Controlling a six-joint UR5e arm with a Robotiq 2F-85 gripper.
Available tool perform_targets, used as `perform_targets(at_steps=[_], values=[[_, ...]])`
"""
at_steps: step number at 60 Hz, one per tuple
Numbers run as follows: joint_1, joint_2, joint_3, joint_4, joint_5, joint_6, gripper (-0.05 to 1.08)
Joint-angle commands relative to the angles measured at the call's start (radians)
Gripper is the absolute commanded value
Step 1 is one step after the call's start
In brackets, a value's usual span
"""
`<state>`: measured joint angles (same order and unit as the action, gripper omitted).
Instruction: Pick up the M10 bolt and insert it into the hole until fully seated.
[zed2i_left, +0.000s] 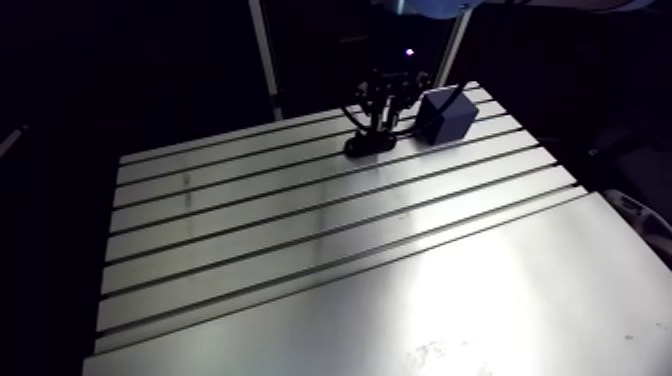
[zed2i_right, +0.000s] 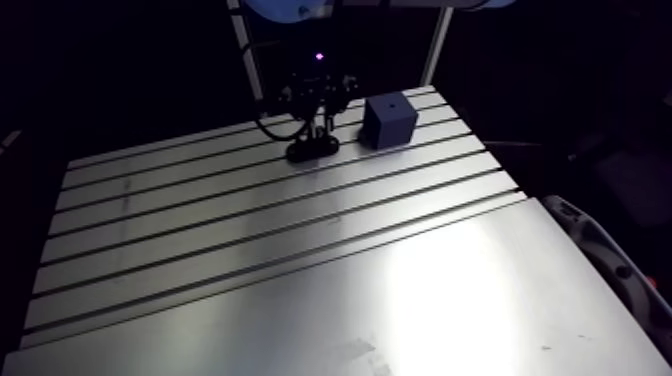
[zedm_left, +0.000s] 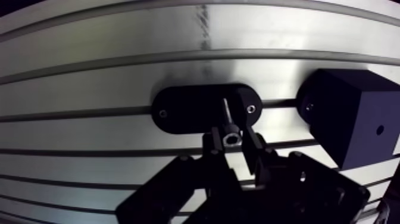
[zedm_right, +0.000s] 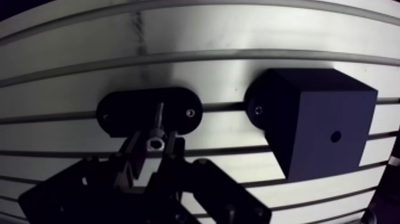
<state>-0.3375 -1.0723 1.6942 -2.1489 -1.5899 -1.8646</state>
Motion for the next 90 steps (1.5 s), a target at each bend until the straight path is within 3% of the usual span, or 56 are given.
perform_targets(at_steps=[1, 17, 26, 37, 45, 68, 74, 81, 87, 90], values=[[0.000, -0.001, 0.000, 0.000, 0.001, -0.001, 0.70], [0.000, -0.001, 0.000, 0.000, 0.001, -0.002, 0.76], [-0.002, 0.001, 0.000, 0.000, 0.010, -0.002, 0.80], [0.001, -0.013, -0.018, 0.002, 0.023, 0.000, 0.93], [0.003, -0.026, -0.042, 0.014, 0.021, -0.001, 0.98], [0.012, -0.083, -0.063, 0.040, 0.026, -0.002, 1.03], [0.011, -0.091, -0.086, 0.093, 0.028, 0.000, 1.04], [-0.001, -0.092, -0.155, 0.250, 0.023, 0.002, 1.06], [-0.002, -0.093, -0.187, 0.302, 0.020, 0.002, 1.07], [-0.006, -0.091, -0.229, 0.377, 0.017, 0.000, 1.07]])
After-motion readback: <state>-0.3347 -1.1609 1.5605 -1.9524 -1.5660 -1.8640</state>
